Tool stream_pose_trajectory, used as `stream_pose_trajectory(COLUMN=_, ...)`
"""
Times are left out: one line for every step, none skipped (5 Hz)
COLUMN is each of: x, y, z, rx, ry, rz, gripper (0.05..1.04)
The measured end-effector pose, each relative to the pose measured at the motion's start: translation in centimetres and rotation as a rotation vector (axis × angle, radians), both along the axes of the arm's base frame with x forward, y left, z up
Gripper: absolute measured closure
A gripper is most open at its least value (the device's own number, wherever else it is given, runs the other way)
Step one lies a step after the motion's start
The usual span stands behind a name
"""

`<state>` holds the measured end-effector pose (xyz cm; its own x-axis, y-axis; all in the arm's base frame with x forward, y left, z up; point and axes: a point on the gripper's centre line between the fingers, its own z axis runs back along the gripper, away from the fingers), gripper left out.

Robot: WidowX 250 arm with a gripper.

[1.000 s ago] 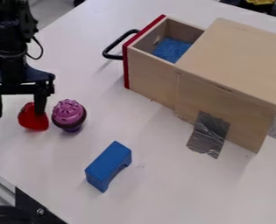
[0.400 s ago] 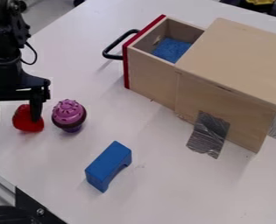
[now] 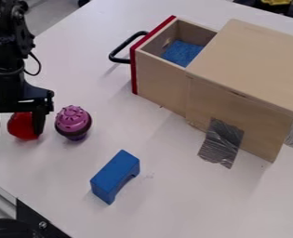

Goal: Take the red object and put in the drawer

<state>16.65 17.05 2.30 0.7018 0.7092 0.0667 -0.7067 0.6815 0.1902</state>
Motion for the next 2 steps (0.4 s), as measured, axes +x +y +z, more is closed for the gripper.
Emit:
stream_pose_trajectory(x=-0.11, y=0.05, z=-0.58, rx=-0.007, ry=0.020, rz=0.007, gripper=0.087)
stream_pose_trajectory(x=0.12, y=0.39, z=-0.80, rx=-0.002, ry=0.022, rz=0.007, gripper=0.087)
